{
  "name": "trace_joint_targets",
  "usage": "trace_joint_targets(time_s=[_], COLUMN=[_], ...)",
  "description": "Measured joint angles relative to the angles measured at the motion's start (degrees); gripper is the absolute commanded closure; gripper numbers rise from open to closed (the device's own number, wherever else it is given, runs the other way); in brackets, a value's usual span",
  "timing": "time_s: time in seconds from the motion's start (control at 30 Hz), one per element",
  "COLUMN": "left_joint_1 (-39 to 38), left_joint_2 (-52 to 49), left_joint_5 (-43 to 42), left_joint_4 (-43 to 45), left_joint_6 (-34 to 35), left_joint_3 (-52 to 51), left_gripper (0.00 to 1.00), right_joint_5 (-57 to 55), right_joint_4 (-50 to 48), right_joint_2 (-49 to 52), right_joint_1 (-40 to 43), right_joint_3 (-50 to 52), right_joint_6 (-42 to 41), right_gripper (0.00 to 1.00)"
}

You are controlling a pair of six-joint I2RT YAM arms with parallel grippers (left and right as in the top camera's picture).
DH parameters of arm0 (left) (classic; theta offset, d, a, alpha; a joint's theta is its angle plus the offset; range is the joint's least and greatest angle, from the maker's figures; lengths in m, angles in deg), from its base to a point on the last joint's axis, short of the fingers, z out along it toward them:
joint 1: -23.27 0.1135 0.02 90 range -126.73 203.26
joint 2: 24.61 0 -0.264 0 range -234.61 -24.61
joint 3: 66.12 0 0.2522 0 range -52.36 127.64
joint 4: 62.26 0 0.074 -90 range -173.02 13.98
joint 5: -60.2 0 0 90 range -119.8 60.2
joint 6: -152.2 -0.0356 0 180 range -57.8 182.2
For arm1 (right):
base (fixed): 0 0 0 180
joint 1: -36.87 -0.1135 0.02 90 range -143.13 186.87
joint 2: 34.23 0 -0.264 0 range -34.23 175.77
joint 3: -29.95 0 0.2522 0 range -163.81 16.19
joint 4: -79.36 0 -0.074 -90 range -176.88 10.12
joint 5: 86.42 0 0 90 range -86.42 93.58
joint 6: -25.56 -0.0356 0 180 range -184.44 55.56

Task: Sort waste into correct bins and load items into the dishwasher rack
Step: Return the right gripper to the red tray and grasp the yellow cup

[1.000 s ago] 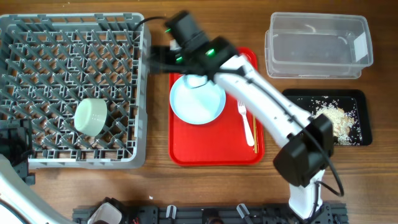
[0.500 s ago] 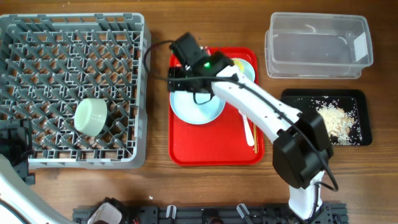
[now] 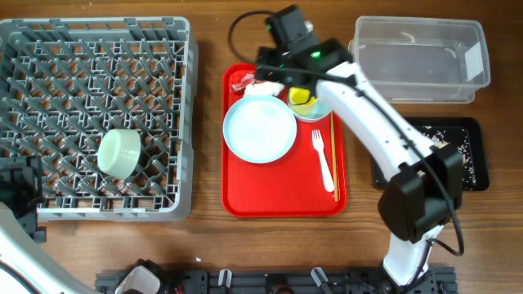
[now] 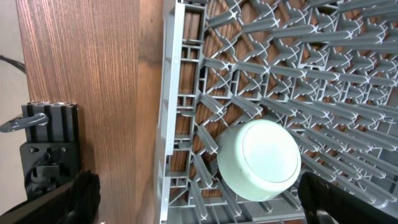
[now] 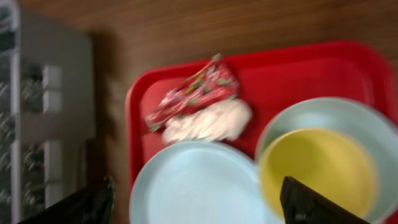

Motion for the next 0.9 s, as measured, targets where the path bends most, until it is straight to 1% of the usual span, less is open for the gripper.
trace_joint_targets(time_s=[0.07,0.1,0.13,0.2,0.37,0.4,0.47,0.53,0.7,0.77,0.8,0.83,0.87,0.9], left_joint_1=[0.00,0.00,0.00,0.00,0.00,0.00,0.00,0.00,0.00,0.00,0.00,0.00,0.00,0.00], left_joint_2=[0.00,0.00,0.00,0.00,0.00,0.00,0.00,0.00,0.00,0.00,0.00,0.00,0.00,0.00], left_joint_5=[-0.02,-0.02,-0.02,-0.02,-0.02,-0.02,-0.02,-0.02,-0.02,-0.02,-0.02,-0.02,-0.02,-0.02], left_joint_4=[0.00,0.00,0.00,0.00,0.00,0.00,0.00,0.00,0.00,0.00,0.00,0.00,0.00,0.00], left_joint_6=[0.00,0.00,0.00,0.00,0.00,0.00,0.00,0.00,0.00,0.00,0.00,0.00,0.00,0.00], left_joint_3=[0.00,0.00,0.00,0.00,0.00,0.00,0.00,0.00,0.00,0.00,0.00,0.00,0.00,0.00], left_gripper=[0.00,0.00,0.00,0.00,0.00,0.00,0.00,0.00,0.00,0.00,0.00,0.00,0.00,0.00], right_joint_5=[-0.59,-0.81,-1.16,-1.57,-1.57,-1.27,-0.87,-0.61,-0.57,-0.59,-0.76,-1.18,-2.10,-2.36], right_joint_4=[1.57,2.45,2.78,2.54,1.75,1.49,1.44,1.44,0.39,0.44,0.42,0.42,0.44,0.42], right_joint_2=[0.00,0.00,0.00,0.00,0.63,0.98,1.79,2.21,4.22,5.97,6.58,7.21,7.43,7.45], right_joint_1=[2.32,3.56,4.28,4.55,4.07,4.07,3.82,3.08,-0.46,-1.29,-1.40,-1.40,-1.36,-1.36], right_joint_3=[-0.02,0.00,0.00,0.63,2.99,3.02,3.02,3.04,4.11,4.59,4.61,4.63,4.63,4.63], right_joint_6=[1.46,2.56,3.02,3.74,4.15,4.26,4.42,4.66,4.79,4.66,4.52,4.37,4.09,4.26], right_gripper=[0.55,0.60,0.62,0.62,0.58,0.57,0.49,0.46,0.46,0.49,0.55,0.66,0.84,0.94])
